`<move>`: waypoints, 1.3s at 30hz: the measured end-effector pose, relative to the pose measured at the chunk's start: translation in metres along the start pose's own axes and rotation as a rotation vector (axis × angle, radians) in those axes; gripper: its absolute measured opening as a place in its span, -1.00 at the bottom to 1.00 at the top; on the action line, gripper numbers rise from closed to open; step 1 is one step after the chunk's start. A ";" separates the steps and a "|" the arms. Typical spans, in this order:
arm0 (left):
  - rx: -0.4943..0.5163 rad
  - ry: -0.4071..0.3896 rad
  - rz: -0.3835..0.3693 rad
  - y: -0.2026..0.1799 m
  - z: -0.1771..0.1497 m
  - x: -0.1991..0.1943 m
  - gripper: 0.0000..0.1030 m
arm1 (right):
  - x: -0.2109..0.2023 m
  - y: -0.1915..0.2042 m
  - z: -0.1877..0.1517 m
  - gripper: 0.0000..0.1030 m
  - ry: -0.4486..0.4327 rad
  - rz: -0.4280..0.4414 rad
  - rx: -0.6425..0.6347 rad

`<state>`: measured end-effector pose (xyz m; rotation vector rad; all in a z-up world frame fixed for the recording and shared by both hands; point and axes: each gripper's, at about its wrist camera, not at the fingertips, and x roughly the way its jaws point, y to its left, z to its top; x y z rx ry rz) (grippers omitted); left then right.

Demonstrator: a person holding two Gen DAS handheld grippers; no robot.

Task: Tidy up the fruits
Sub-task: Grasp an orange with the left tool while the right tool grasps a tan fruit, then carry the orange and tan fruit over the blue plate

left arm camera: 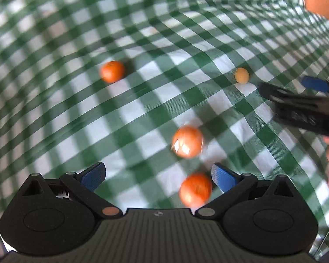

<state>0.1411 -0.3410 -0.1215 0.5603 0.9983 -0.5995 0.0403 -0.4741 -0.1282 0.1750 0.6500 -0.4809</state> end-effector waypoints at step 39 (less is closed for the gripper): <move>-0.302 -0.138 0.100 0.132 -0.251 -0.299 -0.21 | -0.319 0.170 -0.049 -0.46 -0.111 0.488 -0.105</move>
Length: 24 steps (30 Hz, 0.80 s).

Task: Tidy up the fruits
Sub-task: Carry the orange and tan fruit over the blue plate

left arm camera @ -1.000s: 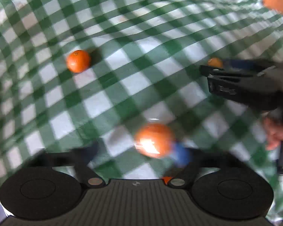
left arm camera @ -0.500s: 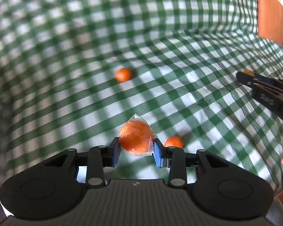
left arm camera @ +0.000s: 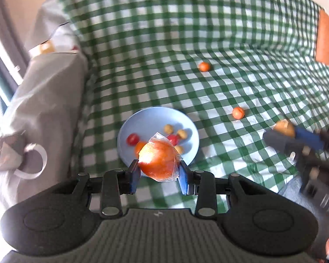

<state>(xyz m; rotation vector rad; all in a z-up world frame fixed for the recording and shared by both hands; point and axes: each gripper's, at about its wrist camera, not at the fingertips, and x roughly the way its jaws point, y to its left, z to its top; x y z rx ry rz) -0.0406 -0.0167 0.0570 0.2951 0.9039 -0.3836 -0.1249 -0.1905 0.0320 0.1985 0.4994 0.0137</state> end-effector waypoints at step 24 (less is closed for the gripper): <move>-0.155 -0.079 0.019 0.054 -0.095 -0.067 -0.21 | -0.059 0.130 -0.054 -0.46 0.079 0.086 -0.228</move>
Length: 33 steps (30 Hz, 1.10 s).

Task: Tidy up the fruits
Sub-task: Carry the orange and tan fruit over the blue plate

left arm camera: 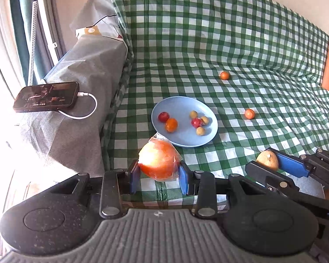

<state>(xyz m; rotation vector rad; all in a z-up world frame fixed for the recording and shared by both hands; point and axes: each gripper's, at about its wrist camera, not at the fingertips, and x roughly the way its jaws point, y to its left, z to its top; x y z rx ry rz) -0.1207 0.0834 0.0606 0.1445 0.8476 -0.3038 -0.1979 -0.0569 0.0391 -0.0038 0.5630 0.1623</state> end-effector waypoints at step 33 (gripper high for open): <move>0.052 0.132 0.007 -0.004 0.063 0.132 -0.21 | 0.103 -0.064 -0.006 -0.46 0.172 -0.087 0.094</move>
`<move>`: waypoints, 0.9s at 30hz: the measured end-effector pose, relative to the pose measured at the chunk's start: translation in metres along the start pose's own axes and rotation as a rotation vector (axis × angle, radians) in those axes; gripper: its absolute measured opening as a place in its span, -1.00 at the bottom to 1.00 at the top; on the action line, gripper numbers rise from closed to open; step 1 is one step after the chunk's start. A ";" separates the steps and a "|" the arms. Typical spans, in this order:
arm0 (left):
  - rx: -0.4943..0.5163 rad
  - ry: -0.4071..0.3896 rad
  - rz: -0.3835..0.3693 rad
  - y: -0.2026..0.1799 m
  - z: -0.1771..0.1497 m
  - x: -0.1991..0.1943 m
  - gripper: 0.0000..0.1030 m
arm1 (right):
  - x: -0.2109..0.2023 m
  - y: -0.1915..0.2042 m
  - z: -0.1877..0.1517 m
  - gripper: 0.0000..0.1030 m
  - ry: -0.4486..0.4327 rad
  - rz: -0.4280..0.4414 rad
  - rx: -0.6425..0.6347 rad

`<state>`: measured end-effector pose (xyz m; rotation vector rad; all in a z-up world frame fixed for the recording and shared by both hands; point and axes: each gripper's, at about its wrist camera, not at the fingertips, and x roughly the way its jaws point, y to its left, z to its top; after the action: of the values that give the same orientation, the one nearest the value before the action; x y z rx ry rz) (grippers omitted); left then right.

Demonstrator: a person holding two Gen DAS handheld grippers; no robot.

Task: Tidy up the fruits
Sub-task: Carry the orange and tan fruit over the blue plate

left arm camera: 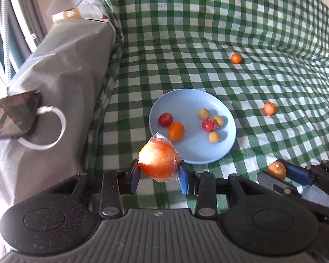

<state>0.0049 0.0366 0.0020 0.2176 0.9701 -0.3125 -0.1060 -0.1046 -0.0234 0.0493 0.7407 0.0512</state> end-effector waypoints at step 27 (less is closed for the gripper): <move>0.110 0.093 0.013 -0.020 0.083 0.161 -0.12 | 0.178 -0.041 0.029 -0.46 0.116 -0.026 -0.066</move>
<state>0.1465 -0.0350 -0.0871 0.3413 1.0437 -0.3467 0.0458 -0.1352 -0.1240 -0.0263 0.8548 0.0537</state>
